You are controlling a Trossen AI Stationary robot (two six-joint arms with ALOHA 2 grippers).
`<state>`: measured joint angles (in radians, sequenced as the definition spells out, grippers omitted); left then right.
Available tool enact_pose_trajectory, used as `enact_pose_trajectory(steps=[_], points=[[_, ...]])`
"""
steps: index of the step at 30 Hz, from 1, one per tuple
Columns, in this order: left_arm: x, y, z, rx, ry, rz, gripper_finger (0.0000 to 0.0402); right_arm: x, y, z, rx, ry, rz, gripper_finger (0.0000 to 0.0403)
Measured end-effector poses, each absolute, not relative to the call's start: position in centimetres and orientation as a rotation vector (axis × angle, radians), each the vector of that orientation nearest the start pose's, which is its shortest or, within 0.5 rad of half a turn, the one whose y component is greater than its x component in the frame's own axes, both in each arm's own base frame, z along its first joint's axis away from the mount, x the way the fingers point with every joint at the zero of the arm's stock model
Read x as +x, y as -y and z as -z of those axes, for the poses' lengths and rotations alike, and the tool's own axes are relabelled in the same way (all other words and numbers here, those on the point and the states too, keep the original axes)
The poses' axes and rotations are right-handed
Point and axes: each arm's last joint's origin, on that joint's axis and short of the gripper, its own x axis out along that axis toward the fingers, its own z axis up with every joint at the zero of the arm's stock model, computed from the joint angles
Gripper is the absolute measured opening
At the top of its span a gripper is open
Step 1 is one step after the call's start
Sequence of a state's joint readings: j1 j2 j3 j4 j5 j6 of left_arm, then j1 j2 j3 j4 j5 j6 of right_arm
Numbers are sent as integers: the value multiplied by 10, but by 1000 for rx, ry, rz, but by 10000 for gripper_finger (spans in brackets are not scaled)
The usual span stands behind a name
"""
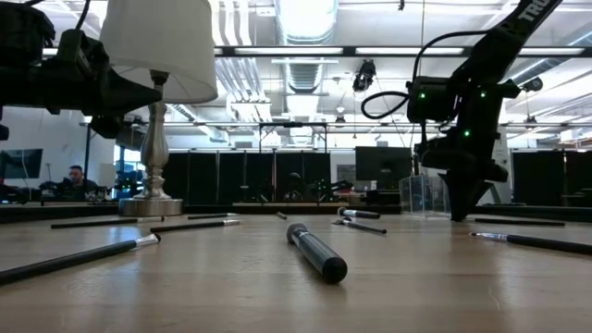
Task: Put items in baskets/containers
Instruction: Put the eyeshadow brush into the transparent organizer
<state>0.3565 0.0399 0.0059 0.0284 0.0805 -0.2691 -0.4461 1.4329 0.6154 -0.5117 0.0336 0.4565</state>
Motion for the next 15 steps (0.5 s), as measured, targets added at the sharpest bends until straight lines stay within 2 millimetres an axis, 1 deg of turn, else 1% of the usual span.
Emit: enact_pose_trajectory(steps=[2,6,10,15], points=[[94,-33,-165,-268,32,-275,0,196,95,-135,651,-1208,684,12],[94,-33,-165,-269,32,-275,0,194,92,-140,627,-1200,624,9],[94,-33,-165,-268,32,-275,0,191,90,-156,583,-1126,594,9],[94,-33,-165,-269,32,-275,0,184,86,-181,543,-996,567,9]])
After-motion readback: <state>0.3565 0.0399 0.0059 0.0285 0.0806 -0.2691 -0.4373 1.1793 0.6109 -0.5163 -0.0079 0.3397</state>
